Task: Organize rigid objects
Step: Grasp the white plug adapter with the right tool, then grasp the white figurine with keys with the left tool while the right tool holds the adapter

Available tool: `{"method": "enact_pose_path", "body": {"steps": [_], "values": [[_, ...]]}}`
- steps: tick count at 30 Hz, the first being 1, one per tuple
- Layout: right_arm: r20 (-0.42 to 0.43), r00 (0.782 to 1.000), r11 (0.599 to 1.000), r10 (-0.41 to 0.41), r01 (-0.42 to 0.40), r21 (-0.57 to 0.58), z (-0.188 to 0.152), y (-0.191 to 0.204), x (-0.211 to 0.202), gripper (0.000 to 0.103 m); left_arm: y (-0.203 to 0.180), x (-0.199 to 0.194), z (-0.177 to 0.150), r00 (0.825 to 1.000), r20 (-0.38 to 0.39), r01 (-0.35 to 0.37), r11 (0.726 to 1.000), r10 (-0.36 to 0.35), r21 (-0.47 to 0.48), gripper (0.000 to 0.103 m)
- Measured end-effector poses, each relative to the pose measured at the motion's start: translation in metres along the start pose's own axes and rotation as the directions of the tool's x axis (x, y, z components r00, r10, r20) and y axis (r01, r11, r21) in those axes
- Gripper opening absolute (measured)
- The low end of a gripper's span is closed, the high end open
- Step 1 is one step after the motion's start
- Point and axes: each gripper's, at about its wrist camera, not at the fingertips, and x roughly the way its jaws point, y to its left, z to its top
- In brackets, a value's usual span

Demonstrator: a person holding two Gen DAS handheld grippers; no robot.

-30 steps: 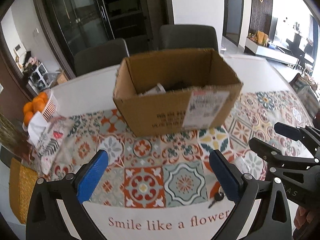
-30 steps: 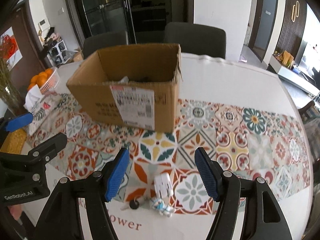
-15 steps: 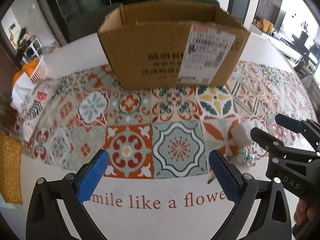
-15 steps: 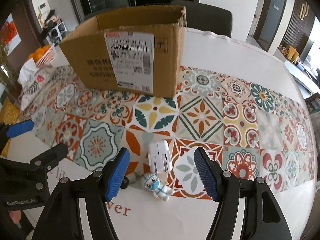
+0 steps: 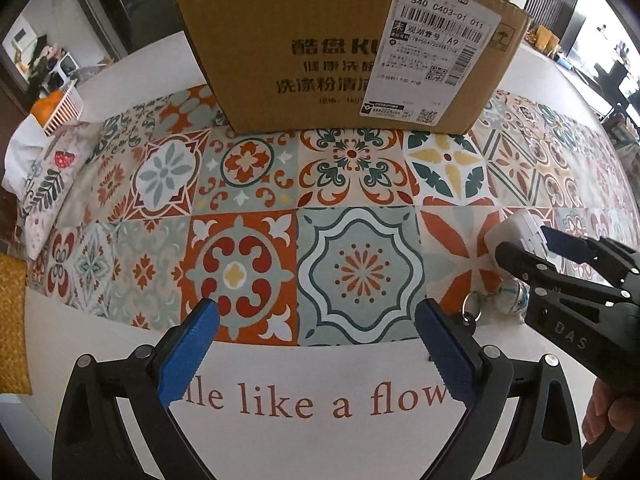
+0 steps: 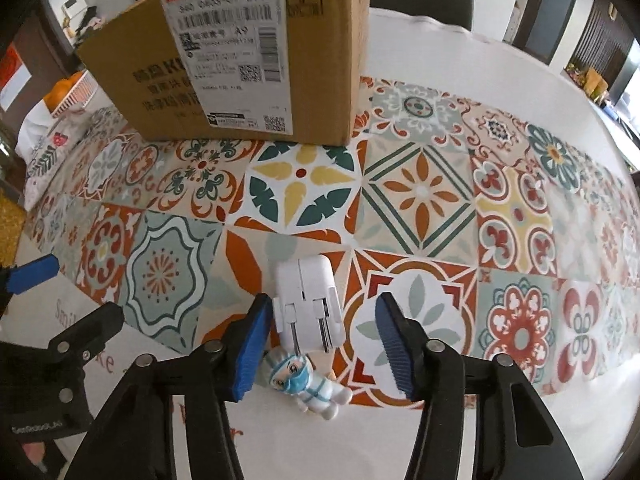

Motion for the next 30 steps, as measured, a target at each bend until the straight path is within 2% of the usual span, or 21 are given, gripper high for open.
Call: {"method": "enact_pose_path", "body": {"steps": [9, 17, 23, 30], "values": [[-0.023, 0.999, 0.999, 0.035, -0.035, 0.012, 0.002, 0.000, 0.011, 0.033, 0.002, 0.005, -0.001, 1.000, -0.013, 0.000, 1.000, 0.000, -0.011, 0.099], [0.011, 1.000, 1.000, 0.019, -0.019, 0.008, 0.000, 0.000, 0.006, 0.032, -0.001, 0.003, -0.002, 1.000, -0.006, -0.009, 1.000, 0.009, 0.009, 0.098], [0.062, 0.998, 1.000, 0.009, -0.011, 0.028, 0.000, -0.008, -0.012, 0.032, -0.009, -0.007, -0.002, 1.000, 0.018, 0.019, 0.999, -0.020, 0.026, 0.097], [0.114, 0.993, 0.997, -0.007, -0.001, 0.074, -0.014, -0.023, -0.041, 0.032, -0.029, -0.021, -0.001, 0.996, 0.059, 0.064, 0.993, -0.070, 0.100, 0.097]]}}
